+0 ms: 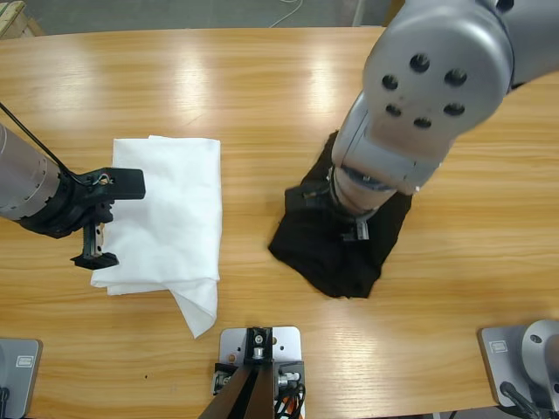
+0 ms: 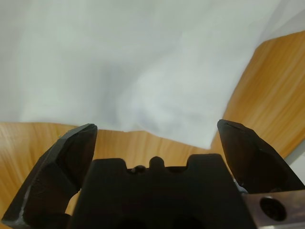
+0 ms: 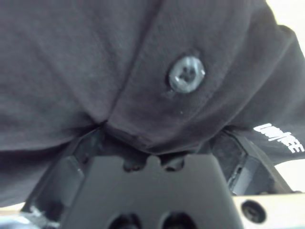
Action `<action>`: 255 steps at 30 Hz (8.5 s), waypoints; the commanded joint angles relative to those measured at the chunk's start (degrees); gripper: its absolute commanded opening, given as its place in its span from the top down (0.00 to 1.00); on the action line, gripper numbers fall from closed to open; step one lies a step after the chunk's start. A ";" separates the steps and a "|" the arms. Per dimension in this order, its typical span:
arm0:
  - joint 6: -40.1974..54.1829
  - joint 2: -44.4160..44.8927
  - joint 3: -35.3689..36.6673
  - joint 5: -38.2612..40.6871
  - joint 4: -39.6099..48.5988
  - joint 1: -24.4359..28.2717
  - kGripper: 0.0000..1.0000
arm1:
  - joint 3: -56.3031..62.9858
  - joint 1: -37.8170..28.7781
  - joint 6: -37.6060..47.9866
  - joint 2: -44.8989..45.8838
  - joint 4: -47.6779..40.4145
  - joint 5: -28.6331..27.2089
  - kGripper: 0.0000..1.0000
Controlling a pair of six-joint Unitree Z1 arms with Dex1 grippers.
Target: Fold clothes
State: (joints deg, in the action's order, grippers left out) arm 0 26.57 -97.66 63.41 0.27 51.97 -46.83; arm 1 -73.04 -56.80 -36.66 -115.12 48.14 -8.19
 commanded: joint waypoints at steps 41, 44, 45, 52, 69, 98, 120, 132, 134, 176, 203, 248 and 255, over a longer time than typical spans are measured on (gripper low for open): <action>-34.21 -20.05 12.33 40.34 -16.02 6.12 0.31 | 42.58 21.90 73.19 40.12 -43.46 32.36 0.15; -36.17 -22.33 12.74 41.99 -16.37 8.92 0.39 | 47.63 22.94 78.09 40.06 -47.51 31.25 0.16; -37.33 -22.74 12.89 41.69 -16.28 9.48 0.40 | 49.12 23.57 79.39 40.03 -48.37 31.25 0.16; -44.22 -28.61 20.66 38.46 -13.00 7.86 0.43 | 58.51 27.18 86.65 37.62 -57.31 28.63 0.16; -43.51 -34.09 25.46 42.48 -8.06 5.93 0.44 | 69.35 29.20 87.46 14.05 -93.01 35.26 0.17; -46.68 -38.96 36.41 34.85 1.03 3.26 0.61 | 71.37 30.25 86.23 11.16 -97.27 35.61 0.17; -44.94 -40.17 39.03 33.64 3.53 1.39 0.65 | 72.17 30.52 86.23 9.30 -99.80 36.23 0.17; -45.20 -44.59 49.12 29.79 14.85 0.09 0.67 | 72.48 30.80 86.23 8.05 -101.33 36.47 0.17; -45.13 -44.64 49.35 29.05 15.78 -0.19 0.57 | 72.48 31.01 86.23 7.81 -101.58 36.63 0.17; -41.67 -24.30 33.16 30.09 9.73 6.05 0.13 | 72.43 31.13 84.88 6.19 -102.54 37.33 0.18; -57.98 -28.98 -0.55 51.36 -48.36 10.25 0.10 | 72.36 30.22 84.12 5.36 -103.02 37.37 0.18; -53.04 -33.92 19.73 40.34 -18.32 4.72 0.95 | 72.43 30.69 84.12 5.08 -103.25 37.02 0.18; -51.97 -34.93 17.71 40.51 -18.37 3.96 1.00 | 72.43 30.66 85.88 4.75 -101.07 37.11 0.18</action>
State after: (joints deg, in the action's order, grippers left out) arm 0 -27.03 -128.02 82.75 41.01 32.98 -41.73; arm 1 -2.57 -26.24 48.01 -104.09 -56.32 29.38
